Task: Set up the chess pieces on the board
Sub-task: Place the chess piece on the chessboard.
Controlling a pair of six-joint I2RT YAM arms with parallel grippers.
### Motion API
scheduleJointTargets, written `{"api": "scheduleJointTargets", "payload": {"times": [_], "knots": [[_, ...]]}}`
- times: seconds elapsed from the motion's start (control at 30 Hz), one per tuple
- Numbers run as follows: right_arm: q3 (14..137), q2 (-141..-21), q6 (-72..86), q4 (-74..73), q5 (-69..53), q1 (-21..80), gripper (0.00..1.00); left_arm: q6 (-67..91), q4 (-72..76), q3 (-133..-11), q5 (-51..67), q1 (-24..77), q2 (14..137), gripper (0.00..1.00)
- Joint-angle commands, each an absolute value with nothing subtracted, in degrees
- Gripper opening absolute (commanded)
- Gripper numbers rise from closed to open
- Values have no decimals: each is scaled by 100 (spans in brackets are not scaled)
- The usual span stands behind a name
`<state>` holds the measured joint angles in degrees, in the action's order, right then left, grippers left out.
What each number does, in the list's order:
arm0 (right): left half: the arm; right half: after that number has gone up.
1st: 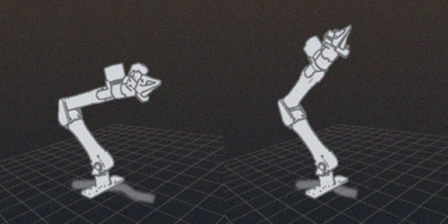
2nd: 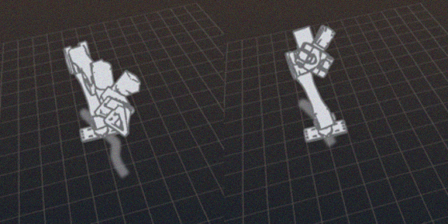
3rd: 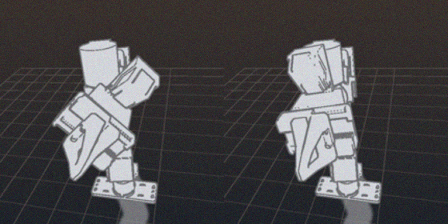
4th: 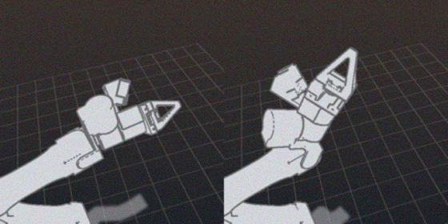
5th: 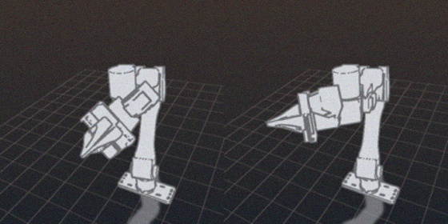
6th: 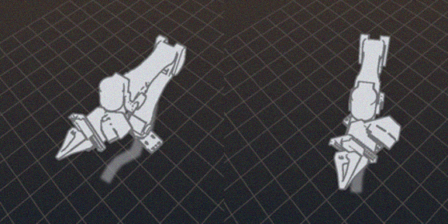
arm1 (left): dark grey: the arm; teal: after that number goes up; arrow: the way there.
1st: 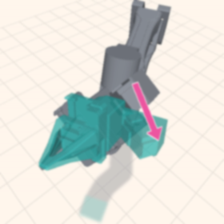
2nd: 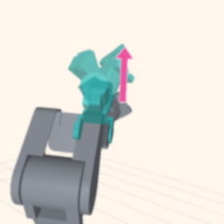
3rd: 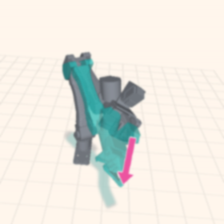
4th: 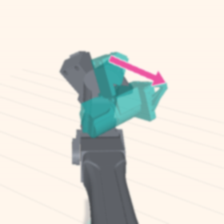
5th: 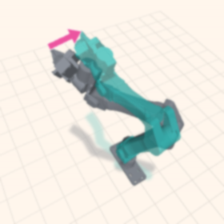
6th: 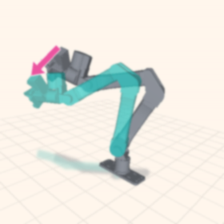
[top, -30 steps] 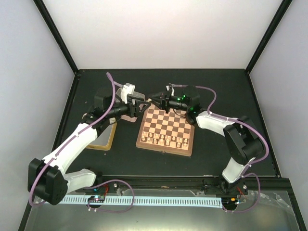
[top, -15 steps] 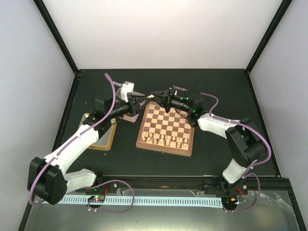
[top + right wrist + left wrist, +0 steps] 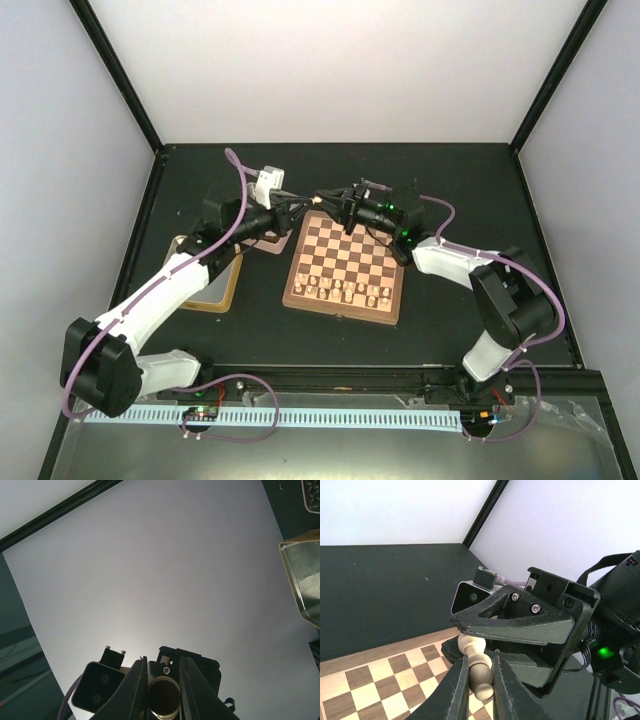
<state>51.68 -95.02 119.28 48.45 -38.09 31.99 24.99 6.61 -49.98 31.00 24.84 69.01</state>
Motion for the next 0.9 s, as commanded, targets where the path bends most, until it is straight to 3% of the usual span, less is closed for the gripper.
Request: {"api": "scheduleJointTargets", "payload": {"times": [0.0, 0.13, 0.33, 0.43, 0.63, 0.87], "knots": [[5083, -9319, 12147, 4936, -3936, 3173, 2, 2221, 651, -5315, 3072, 2514, 6925, 9], [5099, -9317, 12089, 4933, -3964, 3173, 6, 2153, 569, -5377, 3138, 2514, 6971, 2], [5182, -9148, 10917, 3809, -4043, 3000, 47, 1711, -720, -5854, 2945, 2516, 7076, 2], [5115, -8778, 9766, 2604, -3793, 2715, 58, 1423, -1688, -6131, 2856, 2563, 7163, 2], [4911, -7893, 7523, 258, -2526, 2121, 64, 934, -3656, -6744, 2452, 3079, 7739, 2], [4561, -6768, 6159, -1433, -762, 1602, 64, 526, -4562, -7391, 1975, 4239, 8586, 2]]}}
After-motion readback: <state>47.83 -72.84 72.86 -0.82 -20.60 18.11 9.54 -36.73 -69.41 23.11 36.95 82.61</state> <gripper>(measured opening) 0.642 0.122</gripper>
